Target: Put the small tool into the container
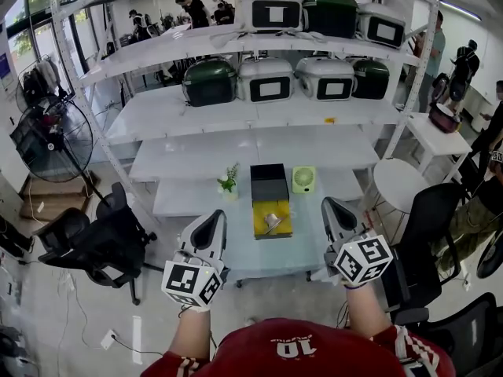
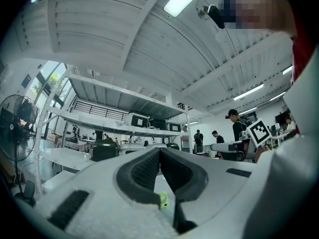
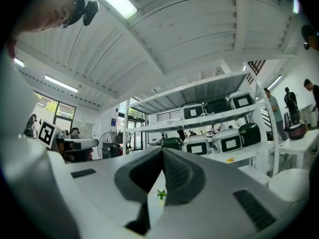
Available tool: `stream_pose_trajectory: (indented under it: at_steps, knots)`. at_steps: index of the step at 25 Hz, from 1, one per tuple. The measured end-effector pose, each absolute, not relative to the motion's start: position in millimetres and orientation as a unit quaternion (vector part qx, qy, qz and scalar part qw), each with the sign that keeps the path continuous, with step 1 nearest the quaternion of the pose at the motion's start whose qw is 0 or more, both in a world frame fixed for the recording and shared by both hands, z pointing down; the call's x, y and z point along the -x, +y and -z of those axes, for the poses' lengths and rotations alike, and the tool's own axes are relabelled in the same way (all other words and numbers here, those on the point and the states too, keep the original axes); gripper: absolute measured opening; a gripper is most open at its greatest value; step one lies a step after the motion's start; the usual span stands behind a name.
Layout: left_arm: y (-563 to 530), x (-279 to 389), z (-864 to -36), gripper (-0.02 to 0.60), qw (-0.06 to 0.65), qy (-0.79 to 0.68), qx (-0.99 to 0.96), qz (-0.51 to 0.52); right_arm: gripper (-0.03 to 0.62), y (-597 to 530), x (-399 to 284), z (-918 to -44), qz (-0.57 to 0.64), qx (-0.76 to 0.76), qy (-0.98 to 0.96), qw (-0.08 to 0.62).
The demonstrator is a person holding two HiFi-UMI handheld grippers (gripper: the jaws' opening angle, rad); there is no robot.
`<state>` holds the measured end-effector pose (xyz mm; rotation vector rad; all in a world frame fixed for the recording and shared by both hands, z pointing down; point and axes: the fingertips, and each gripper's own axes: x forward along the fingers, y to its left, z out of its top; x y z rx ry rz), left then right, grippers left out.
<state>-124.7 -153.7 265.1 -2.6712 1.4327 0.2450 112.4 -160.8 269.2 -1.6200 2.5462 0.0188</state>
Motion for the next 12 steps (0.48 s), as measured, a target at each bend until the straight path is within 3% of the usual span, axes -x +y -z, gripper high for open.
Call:
stream_pose_trajectory:
  at_steps: [12]
  knots:
    - [-155.1,122.7,-267.5,-0.002,0.046,0.473,0.876,-0.082,0.003,-161.7,-115.0,-272.2,-0.005,0.540,0.840,0.053]
